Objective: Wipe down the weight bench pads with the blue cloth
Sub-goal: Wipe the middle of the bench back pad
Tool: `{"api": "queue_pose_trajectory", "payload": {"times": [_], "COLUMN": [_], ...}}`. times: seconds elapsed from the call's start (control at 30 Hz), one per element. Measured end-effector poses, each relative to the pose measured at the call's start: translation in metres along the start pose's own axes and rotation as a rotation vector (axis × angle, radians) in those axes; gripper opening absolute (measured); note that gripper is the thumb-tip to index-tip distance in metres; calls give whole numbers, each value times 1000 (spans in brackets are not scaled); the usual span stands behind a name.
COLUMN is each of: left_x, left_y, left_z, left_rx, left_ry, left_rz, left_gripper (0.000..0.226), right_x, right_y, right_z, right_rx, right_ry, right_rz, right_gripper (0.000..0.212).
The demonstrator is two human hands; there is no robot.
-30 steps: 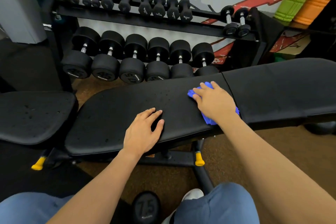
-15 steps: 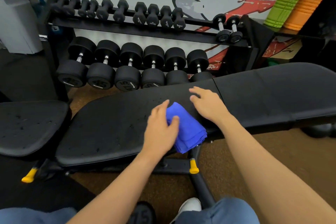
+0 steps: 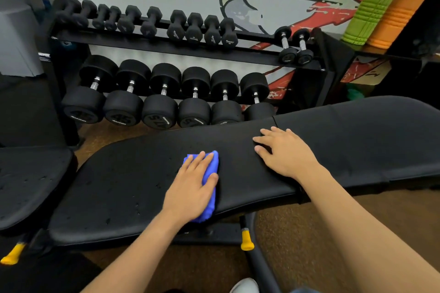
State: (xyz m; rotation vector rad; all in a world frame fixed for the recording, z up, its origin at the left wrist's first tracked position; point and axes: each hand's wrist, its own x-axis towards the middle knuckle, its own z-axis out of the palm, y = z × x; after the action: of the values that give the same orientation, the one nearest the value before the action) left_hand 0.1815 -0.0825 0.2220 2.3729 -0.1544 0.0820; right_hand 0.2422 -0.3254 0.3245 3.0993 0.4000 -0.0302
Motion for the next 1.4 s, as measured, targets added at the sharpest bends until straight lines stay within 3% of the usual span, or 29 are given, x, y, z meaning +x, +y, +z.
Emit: {"api": "queue_pose_trajectory", "payload": {"times": [0.13,0.27,0.43,0.63,0.73,0.83,0.93,1.03,1.2,1.3,1.4], "left_x": [60,118,62,113,132,98,66,91,146,118,77], "left_y": [-27,0,23,7,48,67,38,20,88,101,68], "left_z": [-11,0,9,-3,12,24,17,10,34,40,30], "left_rx": [88,50,-10,33,-9,-58,-57,-23,-43,-59,-76], "left_ry": [-69,-46,11,-18,-46,-10,-32,-23,-18,-35,-87], "left_rz": [-31,-66,137,59,113,204,254,199,210,300,373], "left_gripper": [57,63,55,53,53,51,48,47,46,48,53], "right_x": [-1,-1,-4,1,3,-2,-6,-8,-8,-7,-10], "right_y": [6,19,19,21,33,49,55,56,54,59,70], "right_z": [-2,-10,-5,-8,-19,-27,-26,-21,-17,-24,-39], "right_rx": [-38,-54,-51,-18,104,16,6,14,32,104,193], "right_ry": [1,1,29,-16,-15,1,-15,9,36,-13,-69], "right_rz": [13,95,96,81,100,130,121,111,117,102,118], "right_gripper": [50,60,60,61,60,58,58,57,56,55,51]}}
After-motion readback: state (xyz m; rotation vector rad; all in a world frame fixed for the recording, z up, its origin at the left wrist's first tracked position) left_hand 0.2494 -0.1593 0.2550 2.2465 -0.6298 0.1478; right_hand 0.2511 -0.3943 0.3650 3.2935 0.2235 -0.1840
